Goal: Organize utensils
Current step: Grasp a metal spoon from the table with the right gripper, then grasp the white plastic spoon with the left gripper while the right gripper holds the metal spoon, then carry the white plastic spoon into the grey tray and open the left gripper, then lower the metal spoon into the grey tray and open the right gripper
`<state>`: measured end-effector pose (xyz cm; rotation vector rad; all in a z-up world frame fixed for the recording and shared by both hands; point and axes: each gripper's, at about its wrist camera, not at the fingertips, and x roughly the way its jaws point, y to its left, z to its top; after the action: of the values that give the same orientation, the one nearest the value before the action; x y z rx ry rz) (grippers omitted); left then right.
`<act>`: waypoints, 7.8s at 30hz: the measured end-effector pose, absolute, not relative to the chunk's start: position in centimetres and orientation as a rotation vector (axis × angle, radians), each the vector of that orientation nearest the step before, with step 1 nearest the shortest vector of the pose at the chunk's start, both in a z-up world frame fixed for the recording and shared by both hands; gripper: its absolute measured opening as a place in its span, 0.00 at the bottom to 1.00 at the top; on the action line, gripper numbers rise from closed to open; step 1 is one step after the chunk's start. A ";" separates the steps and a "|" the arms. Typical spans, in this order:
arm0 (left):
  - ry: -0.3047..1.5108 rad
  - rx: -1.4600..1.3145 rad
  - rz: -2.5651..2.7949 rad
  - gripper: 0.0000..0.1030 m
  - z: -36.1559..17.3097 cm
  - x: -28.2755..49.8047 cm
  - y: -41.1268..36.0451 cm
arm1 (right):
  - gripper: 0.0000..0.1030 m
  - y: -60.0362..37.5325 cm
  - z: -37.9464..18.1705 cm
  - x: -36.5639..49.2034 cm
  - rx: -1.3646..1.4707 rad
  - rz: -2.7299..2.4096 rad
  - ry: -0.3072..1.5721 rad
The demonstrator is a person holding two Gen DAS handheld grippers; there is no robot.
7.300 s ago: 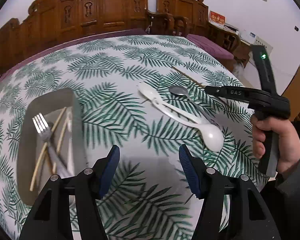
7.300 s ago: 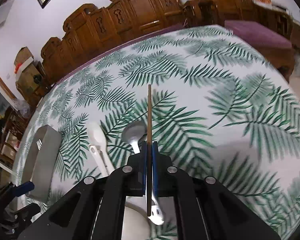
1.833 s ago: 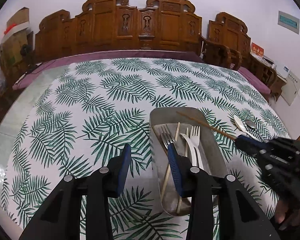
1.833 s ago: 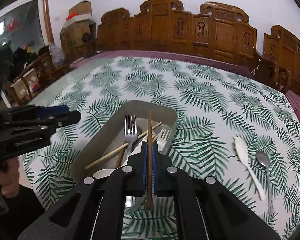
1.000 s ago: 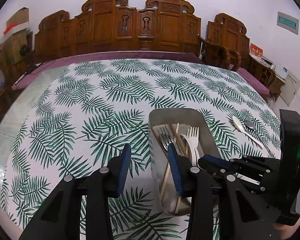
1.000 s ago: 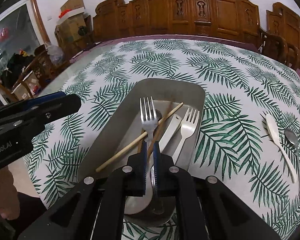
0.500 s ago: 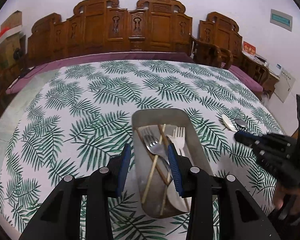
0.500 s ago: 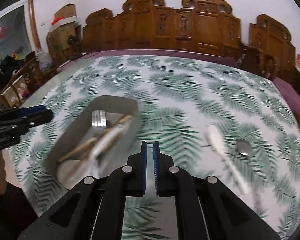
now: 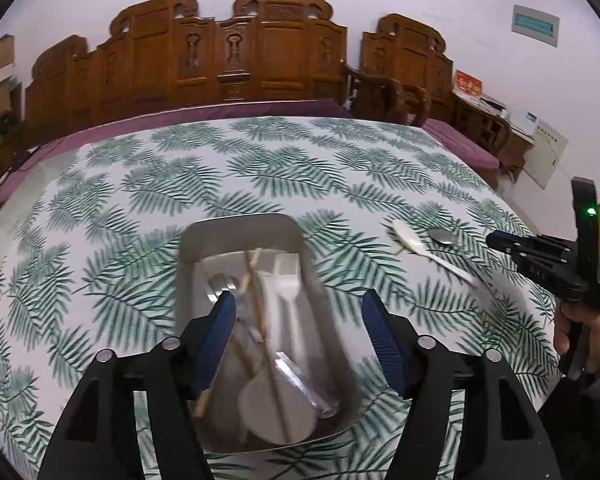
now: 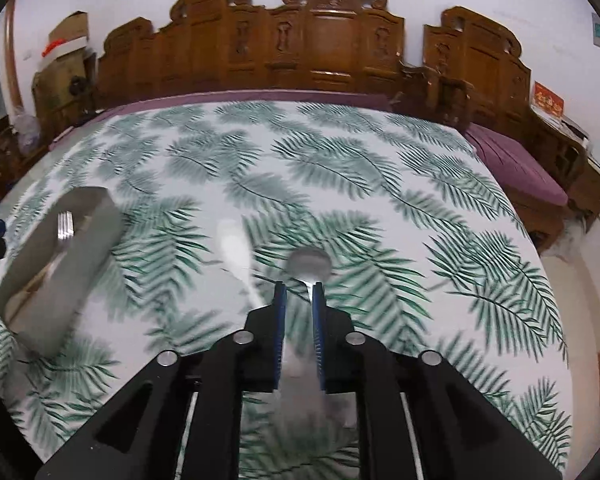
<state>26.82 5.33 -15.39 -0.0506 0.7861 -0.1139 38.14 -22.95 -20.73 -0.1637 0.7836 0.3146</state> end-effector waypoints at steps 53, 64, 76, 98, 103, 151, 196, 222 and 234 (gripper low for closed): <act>0.948 0.143 -0.225 0.44 -21.3 35.9 -14.2 | 0.07 -30.3 -24.4 43.0 -0.069 0.428 0.896; 1.063 0.044 -0.168 0.43 -24.1 40.7 -14.6 | 0.07 -30.2 -24.5 43.2 -0.063 0.434 0.899; 1.080 0.073 -0.176 0.06 -23.9 39.5 -12.5 | 0.07 -29.2 -24.3 43.2 -0.063 0.447 0.897; 0.992 0.138 -0.142 0.06 -18.8 32.4 -7.0 | 0.07 -24.8 -24.9 41.0 -0.169 0.501 0.910; 0.971 0.125 -0.128 0.06 -17.5 31.3 -5.3 | 0.07 -23.5 -24.5 40.1 -0.190 0.533 0.899; 0.976 -0.014 0.048 0.22 -17.7 29.2 7.1 | 0.07 -17.1 -23.2 37.1 -0.273 0.653 0.874; 0.875 -0.072 0.120 0.82 -13.9 21.5 15.6 | 0.07 2.2 -19.6 35.4 -0.108 0.775 0.913; 0.855 -0.089 0.143 0.82 -13.4 20.6 16.6 | 0.10 4.2 -21.4 35.6 -0.034 0.747 0.974; 0.808 -0.088 0.107 0.82 -11.9 20.2 13.9 | 0.18 -1.2 -16.6 32.1 -0.085 0.754 0.785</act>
<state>20.18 13.91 -11.85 -0.0883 0.8085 0.1072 32.12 -1.25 -16.55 -0.0850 0.7850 0.7538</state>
